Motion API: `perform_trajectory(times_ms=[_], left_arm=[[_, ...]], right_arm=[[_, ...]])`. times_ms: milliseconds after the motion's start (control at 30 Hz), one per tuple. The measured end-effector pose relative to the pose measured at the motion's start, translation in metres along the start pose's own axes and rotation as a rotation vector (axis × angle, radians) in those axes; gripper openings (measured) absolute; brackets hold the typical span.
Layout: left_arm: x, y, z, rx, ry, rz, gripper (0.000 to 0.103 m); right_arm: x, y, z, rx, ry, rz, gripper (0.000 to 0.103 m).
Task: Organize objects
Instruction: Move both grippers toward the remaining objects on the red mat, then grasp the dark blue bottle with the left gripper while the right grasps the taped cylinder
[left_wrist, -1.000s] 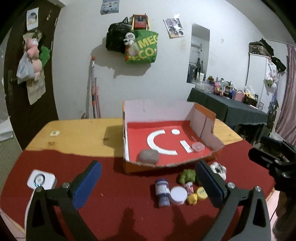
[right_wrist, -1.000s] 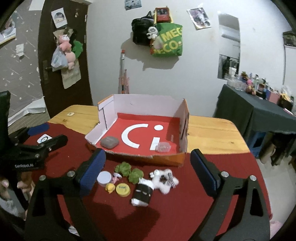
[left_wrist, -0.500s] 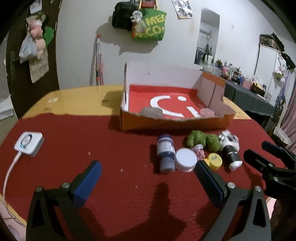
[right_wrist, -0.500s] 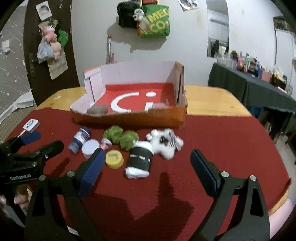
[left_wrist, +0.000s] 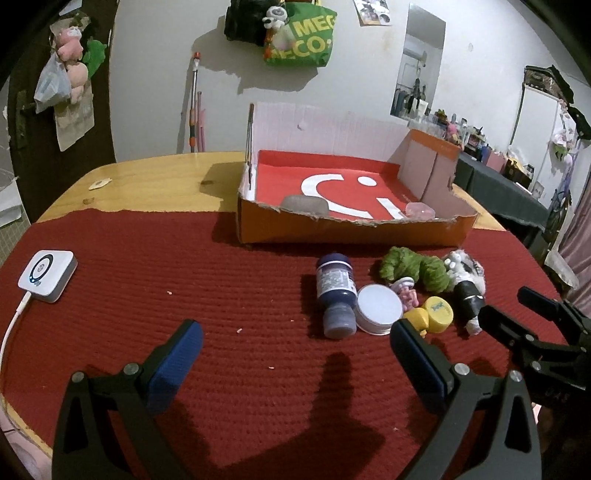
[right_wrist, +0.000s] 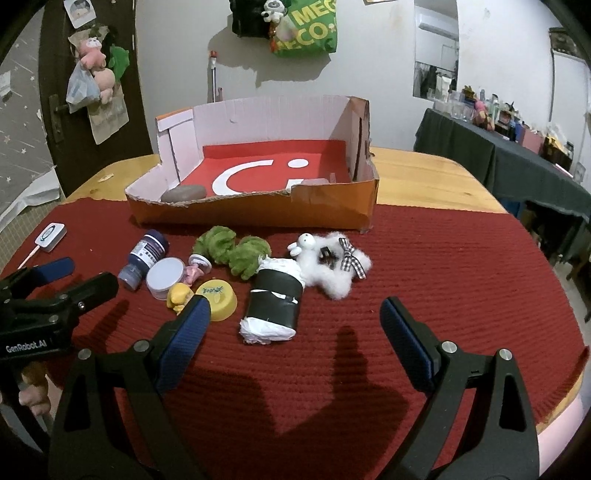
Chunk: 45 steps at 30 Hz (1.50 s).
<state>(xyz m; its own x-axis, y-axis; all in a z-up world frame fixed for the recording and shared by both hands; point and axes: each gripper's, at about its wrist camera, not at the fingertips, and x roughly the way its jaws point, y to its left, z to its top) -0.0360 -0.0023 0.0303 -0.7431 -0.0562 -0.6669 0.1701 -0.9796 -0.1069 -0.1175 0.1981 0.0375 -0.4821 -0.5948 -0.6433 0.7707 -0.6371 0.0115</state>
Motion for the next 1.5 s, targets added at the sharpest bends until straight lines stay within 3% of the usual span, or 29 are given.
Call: perform_trajectory(times_ms=[567, 933, 1100, 1300, 1500], left_arm=[[0.033, 0.006, 0.013, 0.005, 0.093, 0.012, 0.103], [0.036, 0.014, 0.019, 0.077, 0.103, 0.101, 0.103], [0.034, 0.007, 0.025, 0.138, 0.097, 0.063, 0.103], [0.044, 0.003, 0.028, 0.155, 0.126, 0.038, 0.095], [0.051, 0.003, 0.028, 0.148, 0.143, 0.007, 0.086]], right_arm=[[0.024, -0.004, 0.002, 0.01, 0.059, -0.002, 0.094], [0.031, -0.008, 0.003, 0.0, 0.089, -0.012, 0.094], [0.034, -0.01, 0.003, -0.003, 0.108, 0.013, 0.094], [0.036, -0.01, 0.002, -0.012, 0.124, 0.016, 0.092], [0.037, -0.008, 0.004, -0.023, 0.128, 0.011, 0.08]])
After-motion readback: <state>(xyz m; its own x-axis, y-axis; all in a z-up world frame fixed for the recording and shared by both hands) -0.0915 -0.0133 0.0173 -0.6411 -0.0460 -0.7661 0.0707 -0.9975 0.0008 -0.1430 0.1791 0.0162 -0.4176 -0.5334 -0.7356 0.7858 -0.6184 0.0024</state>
